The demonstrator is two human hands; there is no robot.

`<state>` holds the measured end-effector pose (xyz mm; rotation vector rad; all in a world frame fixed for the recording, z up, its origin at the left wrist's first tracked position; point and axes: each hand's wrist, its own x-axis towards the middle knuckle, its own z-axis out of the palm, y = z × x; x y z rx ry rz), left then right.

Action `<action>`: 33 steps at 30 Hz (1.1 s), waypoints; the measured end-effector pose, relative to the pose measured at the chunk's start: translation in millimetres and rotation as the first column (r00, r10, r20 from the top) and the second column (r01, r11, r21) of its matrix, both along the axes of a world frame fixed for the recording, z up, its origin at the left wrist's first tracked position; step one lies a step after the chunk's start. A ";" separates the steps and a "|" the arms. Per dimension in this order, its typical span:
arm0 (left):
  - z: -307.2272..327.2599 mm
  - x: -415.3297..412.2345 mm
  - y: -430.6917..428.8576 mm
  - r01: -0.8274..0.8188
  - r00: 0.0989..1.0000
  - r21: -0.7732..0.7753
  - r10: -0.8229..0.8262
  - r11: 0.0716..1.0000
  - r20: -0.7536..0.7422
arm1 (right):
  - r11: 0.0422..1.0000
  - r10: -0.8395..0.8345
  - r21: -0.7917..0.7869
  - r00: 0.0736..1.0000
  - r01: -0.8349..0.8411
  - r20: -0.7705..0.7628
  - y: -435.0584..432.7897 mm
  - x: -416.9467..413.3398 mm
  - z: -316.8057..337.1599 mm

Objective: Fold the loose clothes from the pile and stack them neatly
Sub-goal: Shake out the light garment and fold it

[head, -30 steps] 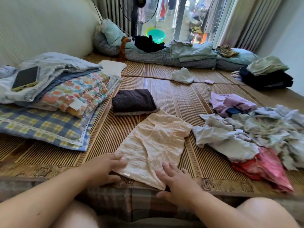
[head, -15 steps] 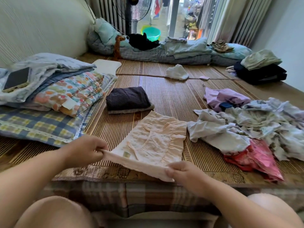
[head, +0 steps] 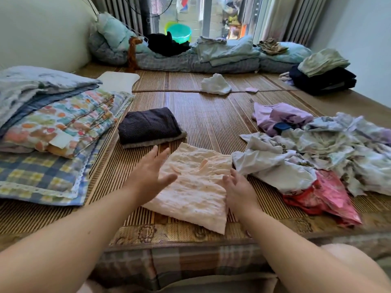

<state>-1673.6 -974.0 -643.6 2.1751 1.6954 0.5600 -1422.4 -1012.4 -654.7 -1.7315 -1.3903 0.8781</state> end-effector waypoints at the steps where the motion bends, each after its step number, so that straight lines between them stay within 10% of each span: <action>1: -4.7 -0.7 -4.8 0.145 0.982 0.008 -0.143 0.989 -0.121 | 0.995 0.035 0.084 0.992 -0.045 0.119 -5.8 -0.1 -1.6; 4: -14.1 -9.5 -15.2 0.400 0.811 -0.147 -0.424 0.905 -0.403 | 0.885 0.289 0.170 0.799 -0.433 0.528 -24.8 -6.5 -7.9; 7: -18.6 -17.3 -15.2 0.374 0.718 -0.356 -0.510 0.856 -0.473 | 0.745 0.561 -0.205 0.430 -0.634 0.707 -32.2 -10.8 -23.3; 9: -17.7 -19.0 -12.4 0.292 0.748 -0.430 -0.484 0.854 -0.453 | 0.738 0.615 -0.353 0.358 -0.574 0.703 -26.7 -7.1 -33.7; 17: -3.5 -19.4 -20.5 0.260 0.845 -0.393 -0.405 0.882 -0.351 | 0.822 0.511 -0.262 0.450 -0.506 0.732 -10.3 13.4 -15.6; 21: 20.2 -29.8 -39.3 0.268 0.855 -0.458 -0.428 0.848 -0.292 | 0.816 0.578 -0.276 0.722 -0.508 0.380 -17.6 29.0 5.9; 25: 39.0 -45.5 -51.6 0.252 0.941 -0.438 -0.324 0.863 -0.097 | 0.802 0.596 -0.131 0.799 -0.584 0.086 -20.5 32.2 23.7; 33: 37.8 -20.8 -3.5 -0.094 0.925 -0.115 0.130 0.989 0.357 | 0.993 0.087 -0.070 0.985 -0.099 -0.150 33.4 16.9 21.5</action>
